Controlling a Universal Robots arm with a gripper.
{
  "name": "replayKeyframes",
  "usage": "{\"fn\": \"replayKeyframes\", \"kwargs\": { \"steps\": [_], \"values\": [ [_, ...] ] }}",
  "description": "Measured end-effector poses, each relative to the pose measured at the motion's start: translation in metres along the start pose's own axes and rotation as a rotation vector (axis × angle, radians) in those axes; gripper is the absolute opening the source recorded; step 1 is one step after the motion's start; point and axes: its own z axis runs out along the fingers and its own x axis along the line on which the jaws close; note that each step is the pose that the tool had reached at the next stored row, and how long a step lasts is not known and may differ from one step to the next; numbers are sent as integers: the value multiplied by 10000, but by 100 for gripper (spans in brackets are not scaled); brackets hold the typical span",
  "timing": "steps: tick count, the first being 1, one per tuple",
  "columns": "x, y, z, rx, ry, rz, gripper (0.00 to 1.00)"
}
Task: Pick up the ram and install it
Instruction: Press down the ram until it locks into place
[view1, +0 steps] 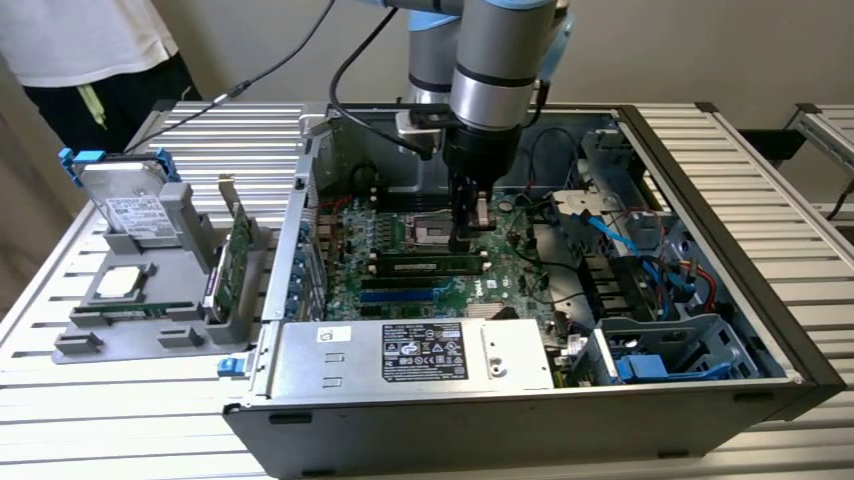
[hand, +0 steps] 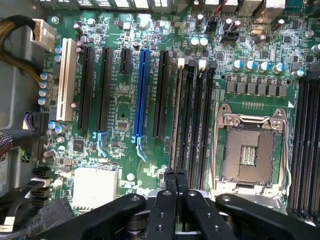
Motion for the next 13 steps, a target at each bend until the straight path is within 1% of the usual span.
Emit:
{"fn": "replayKeyframes", "kwargs": {
  "steps": [6,9,12,13],
  "values": [
    [-7,-8,109,0,0,0,10],
    [-9,-10,148,-7,13,2,10],
    [-10,-11,159,-2,3,4,10],
    [-10,-10,146,2,-11,4,10]
  ]
}}
